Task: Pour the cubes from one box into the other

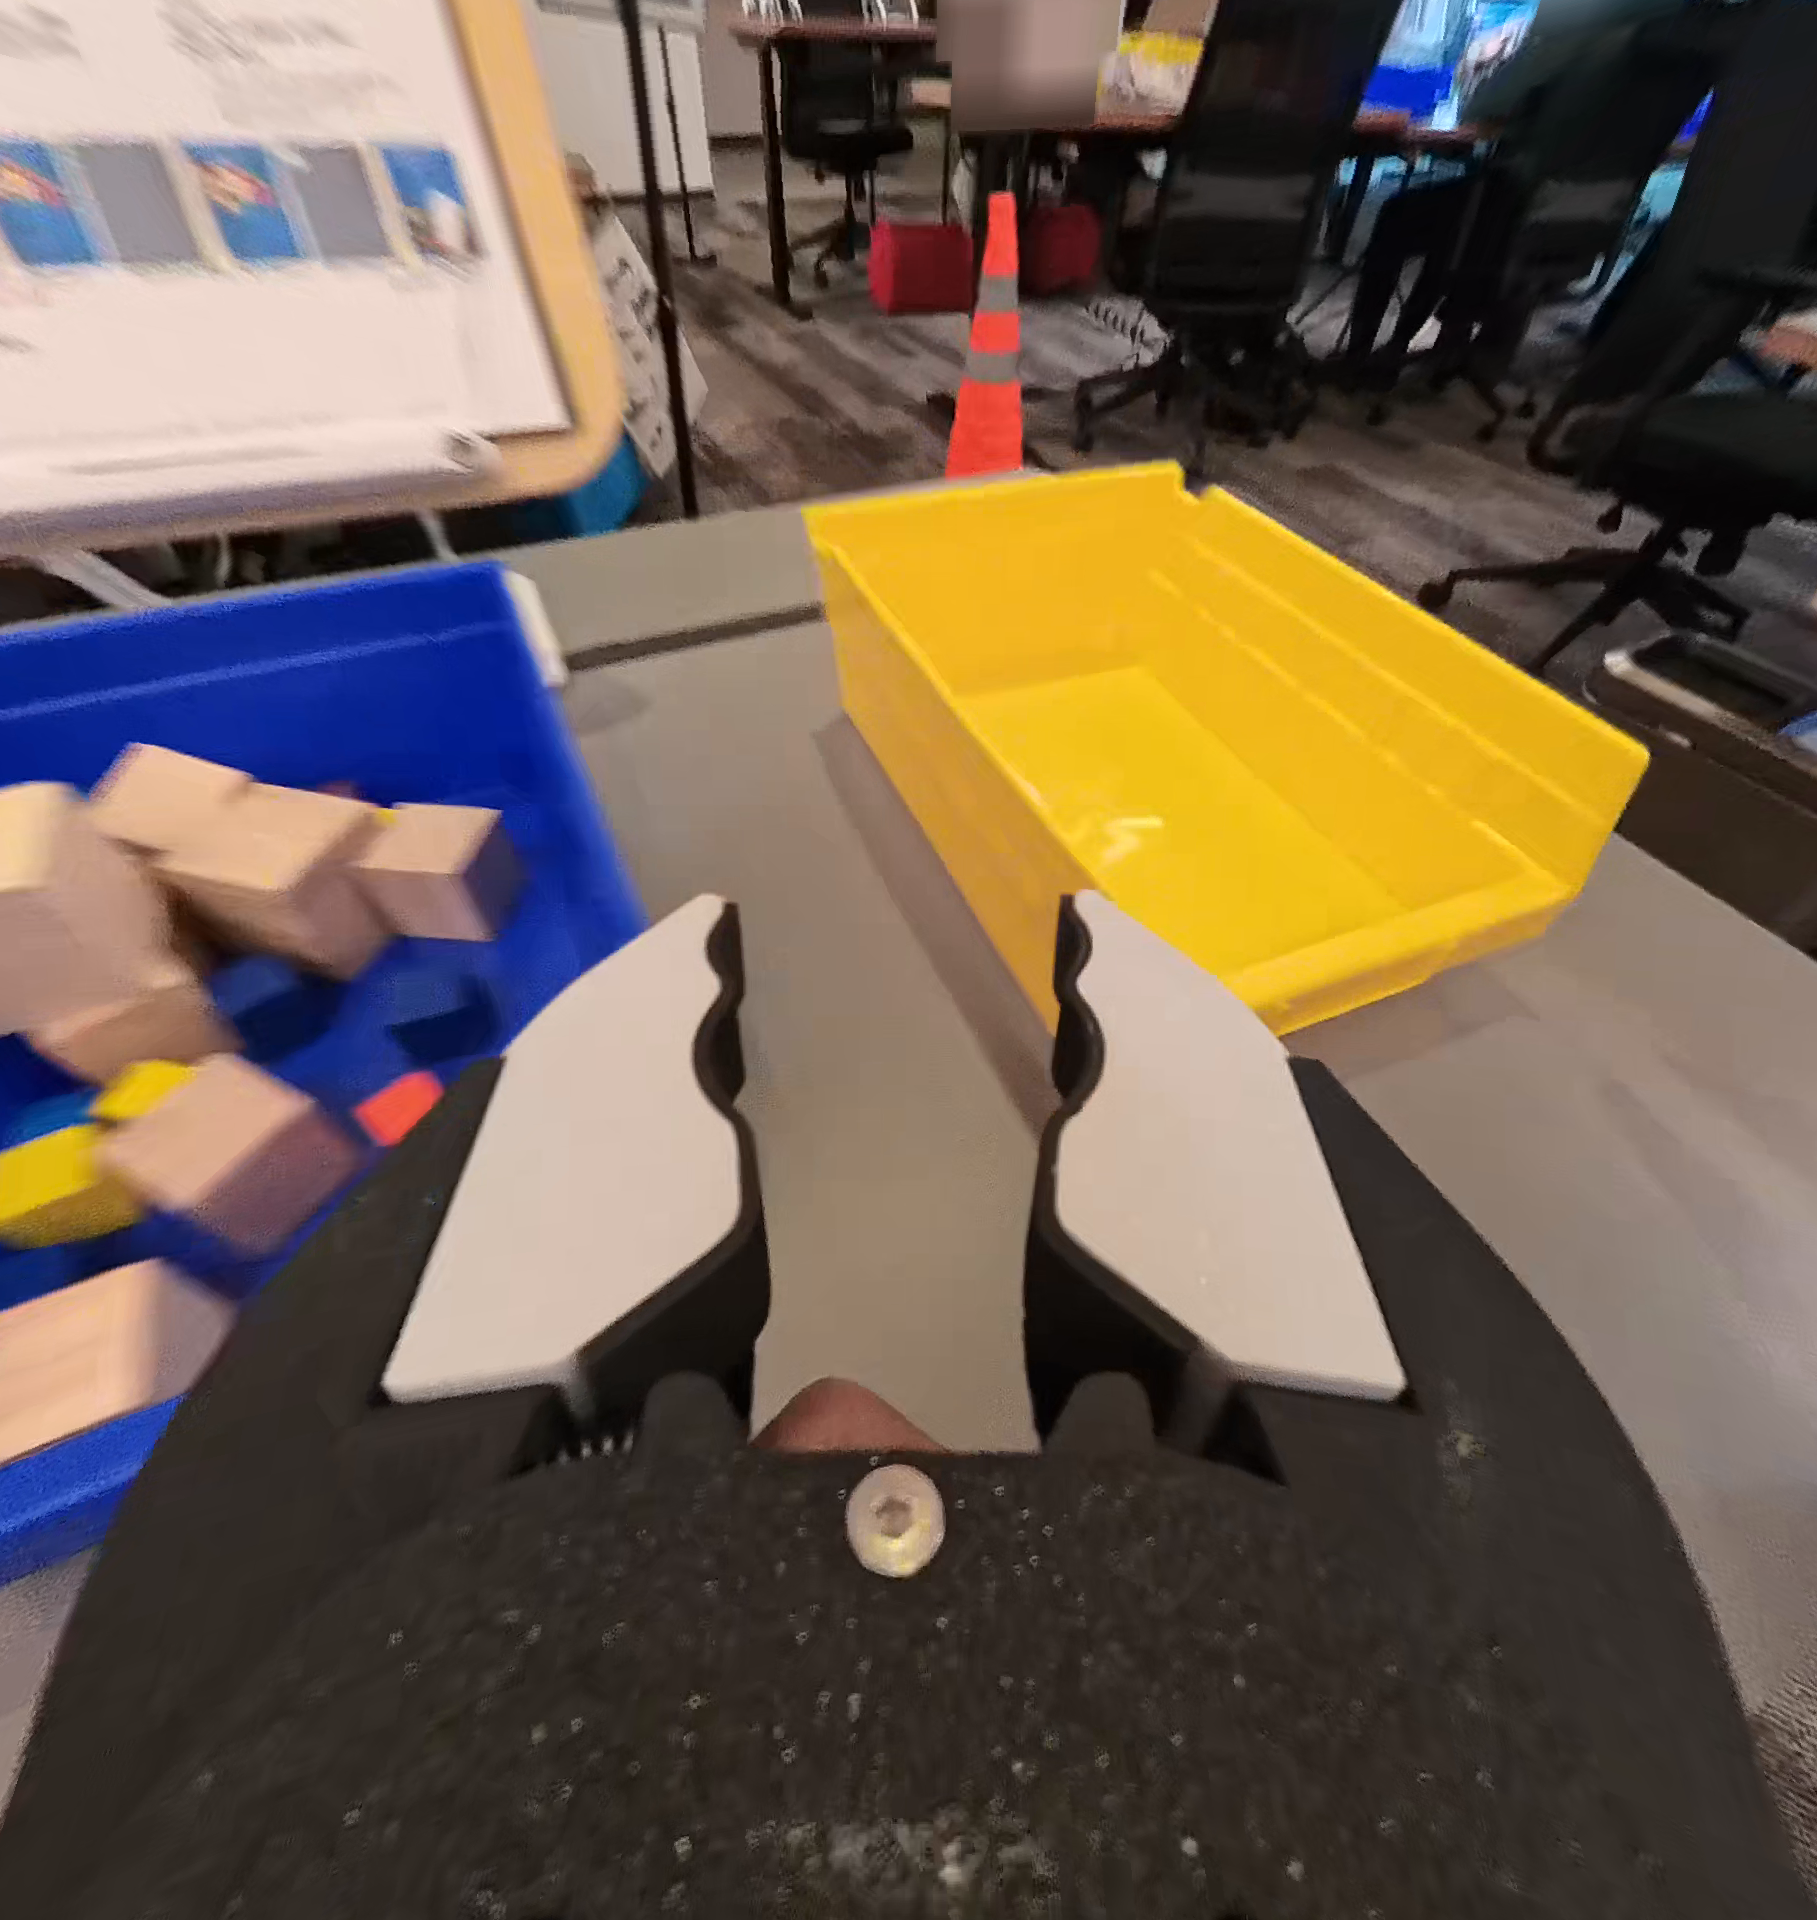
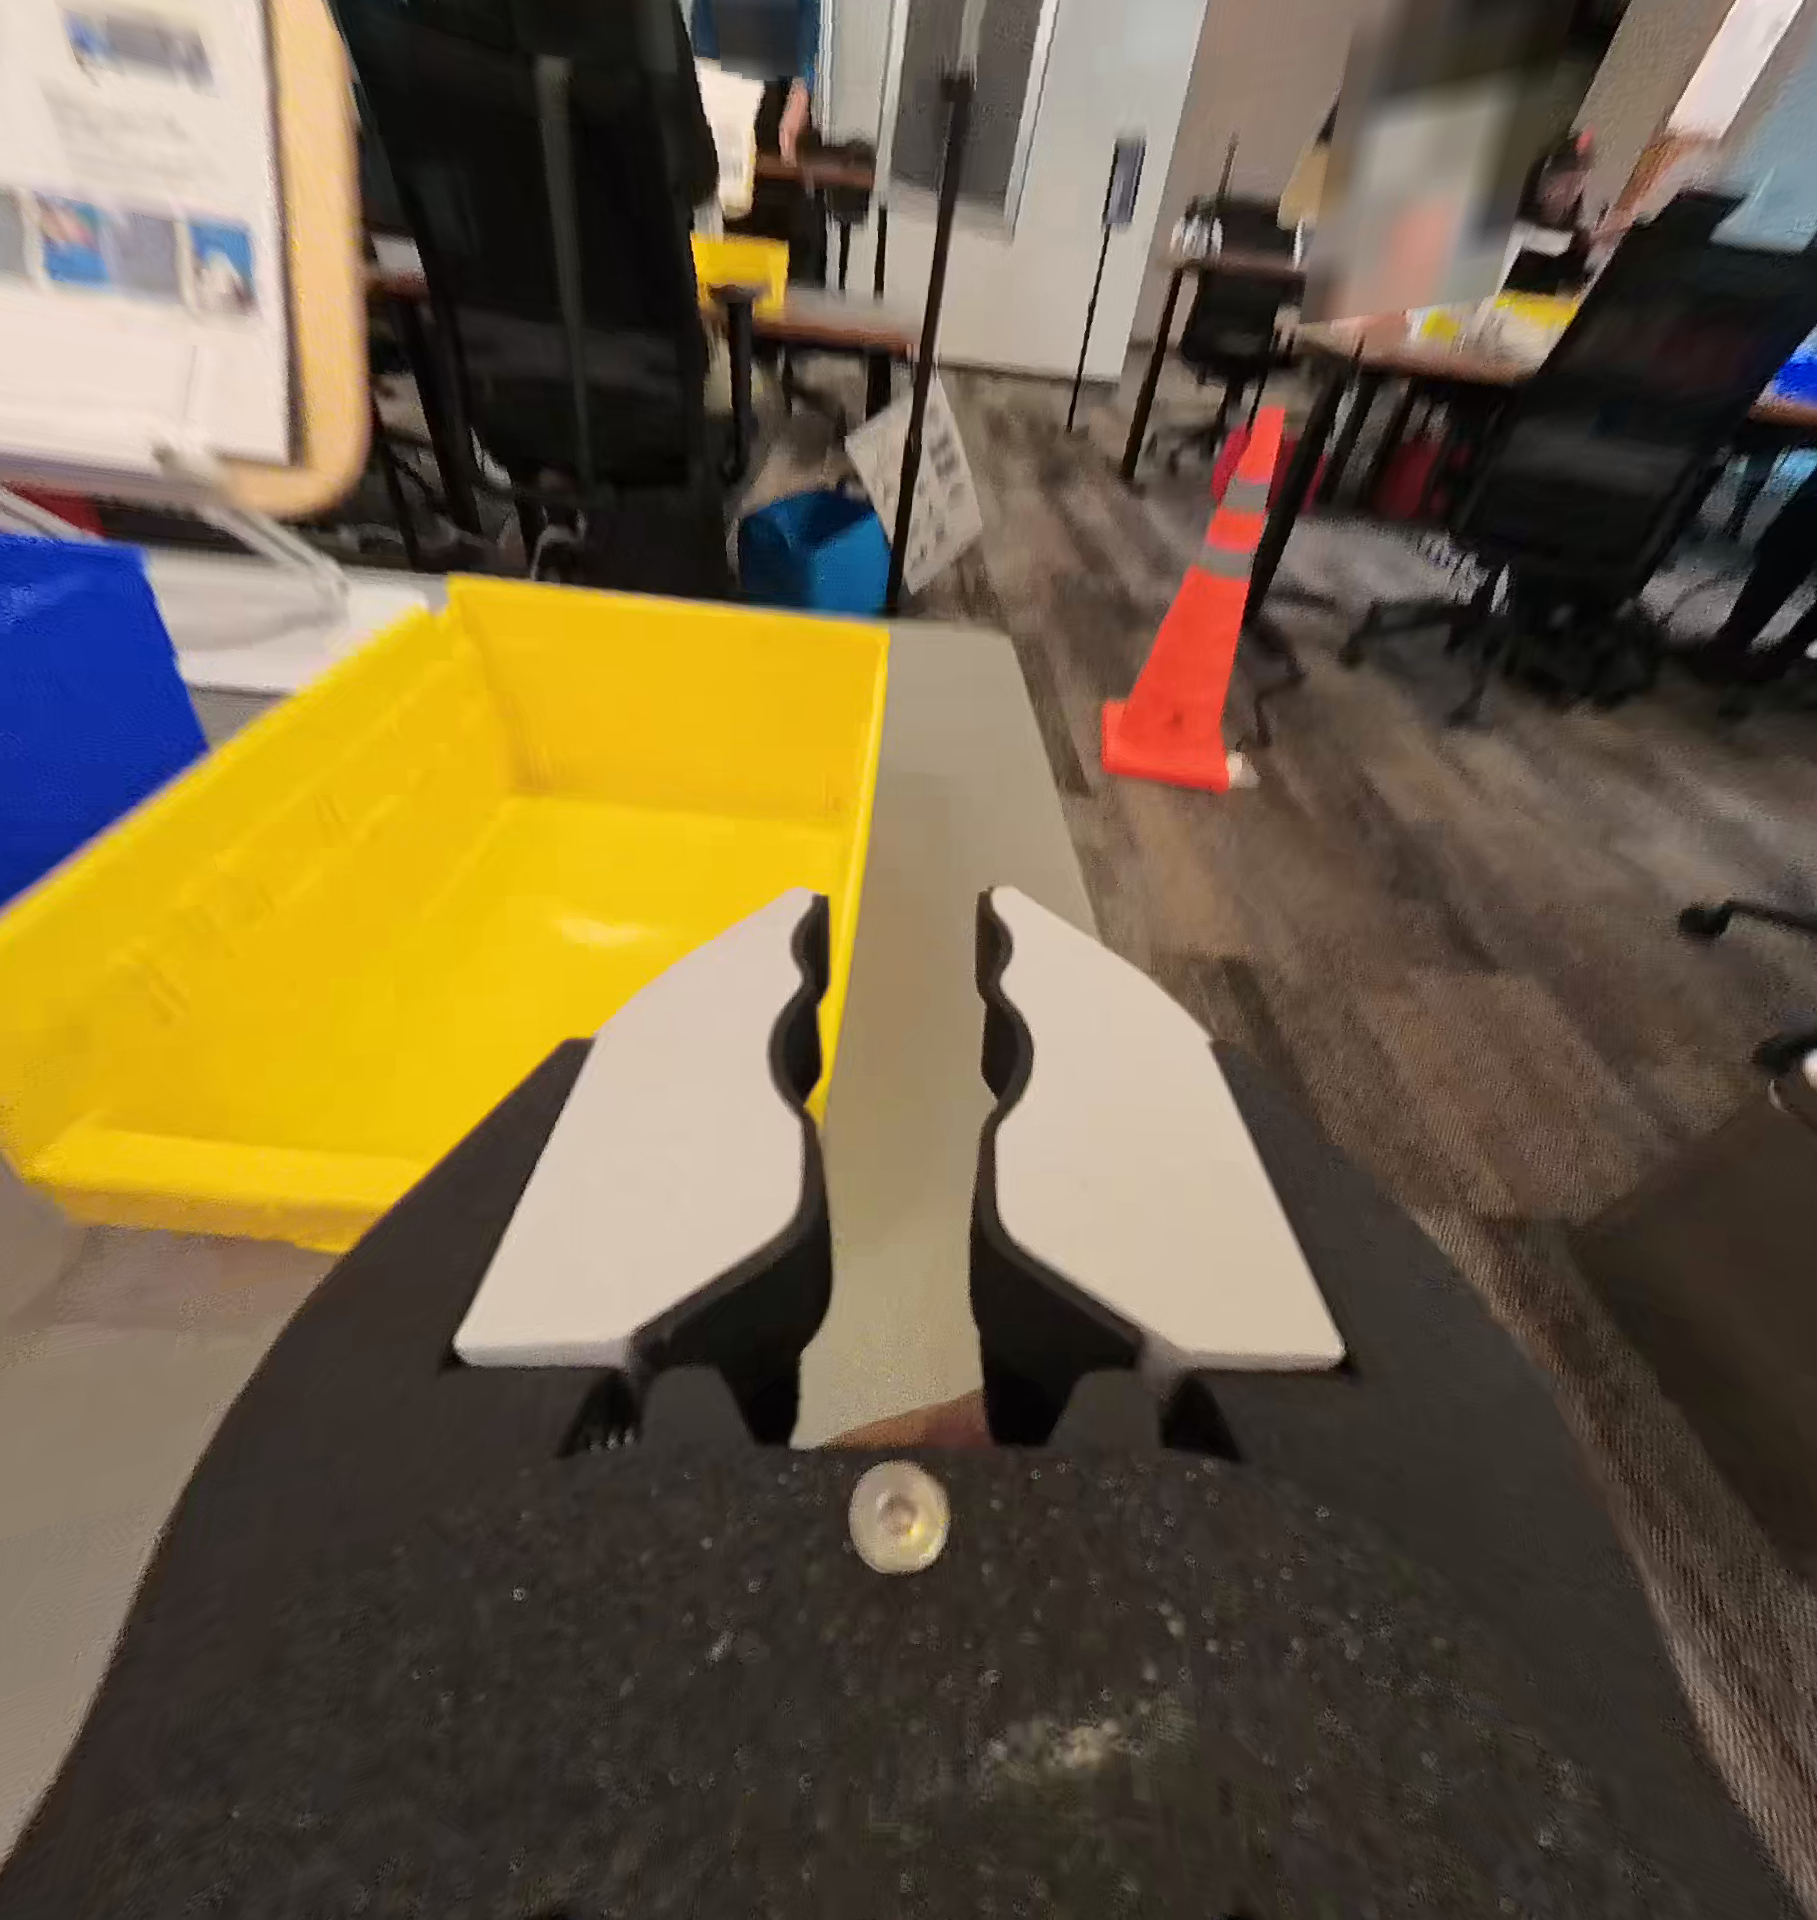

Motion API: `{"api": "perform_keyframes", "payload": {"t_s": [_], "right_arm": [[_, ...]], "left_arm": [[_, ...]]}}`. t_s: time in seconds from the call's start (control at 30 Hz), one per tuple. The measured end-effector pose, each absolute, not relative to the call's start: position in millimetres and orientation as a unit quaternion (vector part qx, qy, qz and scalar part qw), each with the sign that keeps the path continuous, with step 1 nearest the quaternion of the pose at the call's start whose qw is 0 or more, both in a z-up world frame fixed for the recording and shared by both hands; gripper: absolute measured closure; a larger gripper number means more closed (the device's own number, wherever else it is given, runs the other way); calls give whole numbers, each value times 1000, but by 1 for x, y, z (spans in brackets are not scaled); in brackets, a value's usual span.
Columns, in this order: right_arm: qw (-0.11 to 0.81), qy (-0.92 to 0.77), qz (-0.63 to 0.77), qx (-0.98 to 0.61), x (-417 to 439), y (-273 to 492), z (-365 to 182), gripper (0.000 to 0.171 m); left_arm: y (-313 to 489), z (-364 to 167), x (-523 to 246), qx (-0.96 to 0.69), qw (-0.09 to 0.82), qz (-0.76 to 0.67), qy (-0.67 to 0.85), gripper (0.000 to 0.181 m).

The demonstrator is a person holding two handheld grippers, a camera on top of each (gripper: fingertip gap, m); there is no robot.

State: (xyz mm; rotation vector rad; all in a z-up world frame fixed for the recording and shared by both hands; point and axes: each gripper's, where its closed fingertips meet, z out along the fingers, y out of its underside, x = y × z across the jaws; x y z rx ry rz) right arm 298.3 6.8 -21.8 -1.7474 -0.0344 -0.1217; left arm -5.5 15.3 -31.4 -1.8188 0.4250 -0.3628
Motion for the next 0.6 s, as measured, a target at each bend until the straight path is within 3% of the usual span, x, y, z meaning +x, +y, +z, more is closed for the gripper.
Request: {"api": "perform_keyframes", "payload": {"t_s": [0.13, 0.27, 0.43, 0.6], "right_arm": [[667, -28, -82, -740, 267, -6, 30, 128], [657, -118, -41, -744, 167, -1, 40, 122], [559, -167, 138, -800, -6, 11, -48, 122], [520, -77, 118, -842, -60, 43, -115, 112]], "left_arm": [[10, -7, -118, -776, 603, -116, 147, 121], [11, -29, -224, -800, 588, -96, 77, 127], [22, -86, -267, -834, 540, -95, 57, 128], [64, -106, -236, -848, 518, -86, 77, 132]]}}
